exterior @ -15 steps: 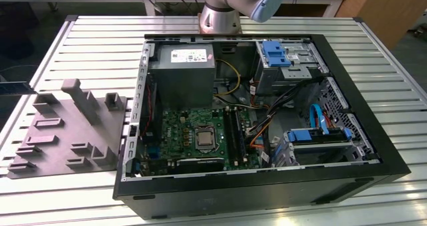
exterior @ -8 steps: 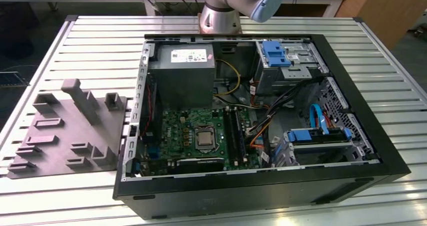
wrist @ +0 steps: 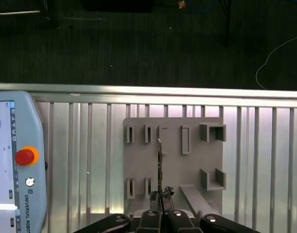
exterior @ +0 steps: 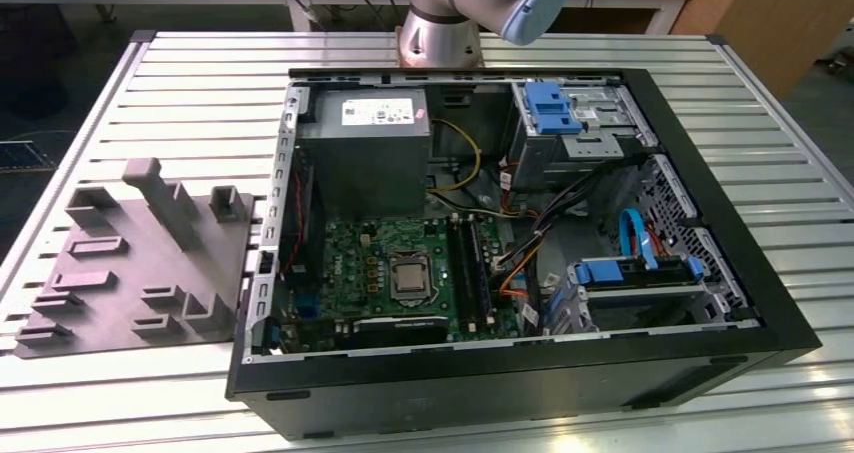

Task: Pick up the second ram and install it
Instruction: 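Pick up the second ram and move it above second insertion slot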

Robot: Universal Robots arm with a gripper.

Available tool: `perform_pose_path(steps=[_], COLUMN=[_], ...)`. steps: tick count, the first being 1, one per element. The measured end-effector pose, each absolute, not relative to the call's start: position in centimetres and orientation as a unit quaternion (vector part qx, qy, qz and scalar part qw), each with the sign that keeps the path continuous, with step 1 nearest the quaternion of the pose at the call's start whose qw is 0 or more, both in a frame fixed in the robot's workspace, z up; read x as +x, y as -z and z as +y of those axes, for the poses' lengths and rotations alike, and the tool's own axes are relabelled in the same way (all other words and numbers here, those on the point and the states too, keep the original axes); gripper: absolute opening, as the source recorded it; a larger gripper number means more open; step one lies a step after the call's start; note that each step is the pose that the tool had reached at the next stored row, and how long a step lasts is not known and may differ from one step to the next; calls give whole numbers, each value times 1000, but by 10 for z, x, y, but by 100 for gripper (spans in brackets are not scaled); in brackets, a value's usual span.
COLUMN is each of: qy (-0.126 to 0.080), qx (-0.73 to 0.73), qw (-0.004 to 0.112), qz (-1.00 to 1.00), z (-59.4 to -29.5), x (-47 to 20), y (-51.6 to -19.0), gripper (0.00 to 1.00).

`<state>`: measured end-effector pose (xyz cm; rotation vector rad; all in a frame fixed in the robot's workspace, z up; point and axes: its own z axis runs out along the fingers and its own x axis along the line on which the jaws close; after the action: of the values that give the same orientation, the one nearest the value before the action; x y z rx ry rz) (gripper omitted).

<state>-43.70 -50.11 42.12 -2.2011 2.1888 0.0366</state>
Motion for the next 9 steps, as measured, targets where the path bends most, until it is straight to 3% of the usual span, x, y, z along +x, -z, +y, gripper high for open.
perform_pose_path(steps=[9], qy=[-12], qx=[-709], qw=[19], qz=[705], z=[-501], x=[-419], y=[-421], gripper=[12])
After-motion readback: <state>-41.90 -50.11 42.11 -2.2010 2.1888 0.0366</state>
